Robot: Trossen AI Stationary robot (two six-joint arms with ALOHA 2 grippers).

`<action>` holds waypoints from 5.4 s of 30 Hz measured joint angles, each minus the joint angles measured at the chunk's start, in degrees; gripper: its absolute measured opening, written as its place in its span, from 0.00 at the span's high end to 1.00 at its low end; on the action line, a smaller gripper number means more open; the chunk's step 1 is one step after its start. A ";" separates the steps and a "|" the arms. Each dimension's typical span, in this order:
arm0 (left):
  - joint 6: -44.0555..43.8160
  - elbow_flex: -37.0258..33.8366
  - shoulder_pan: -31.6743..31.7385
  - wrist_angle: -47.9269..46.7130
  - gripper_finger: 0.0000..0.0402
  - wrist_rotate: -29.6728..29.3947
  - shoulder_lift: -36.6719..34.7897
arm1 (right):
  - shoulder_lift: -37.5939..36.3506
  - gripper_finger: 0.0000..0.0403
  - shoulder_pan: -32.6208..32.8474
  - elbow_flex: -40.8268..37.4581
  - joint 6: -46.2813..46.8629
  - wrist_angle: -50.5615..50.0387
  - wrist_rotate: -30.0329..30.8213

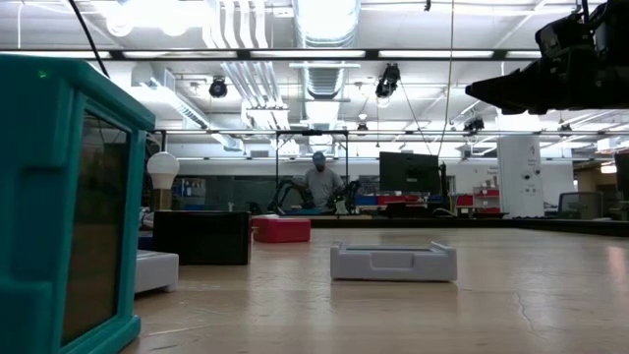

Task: Pick & Place Office items
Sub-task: Put the red charger adapter into the orange bin

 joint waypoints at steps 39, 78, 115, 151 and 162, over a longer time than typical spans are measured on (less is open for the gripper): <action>16.91 13.53 11.83 -16.82 0.46 -5.17 -2.62 | 0.00 0.65 0.00 -0.02 0.00 -0.02 0.02; 82.31 14.25 40.29 3.07 0.46 -15.41 5.00 | 0.02 0.65 0.00 -0.02 0.00 -0.02 0.02; 126.66 46.12 57.41 -7.59 0.43 -8.52 38.25 | 0.02 0.65 0.00 -0.01 0.00 -0.02 0.02; 125.31 34.67 60.65 5.17 0.28 -1.67 38.23 | 0.00 0.65 0.00 -0.02 0.00 -0.02 0.01; 123.64 32.04 60.67 7.78 0.28 -1.58 38.23 | 0.02 0.65 0.00 -0.01 0.00 -0.02 0.02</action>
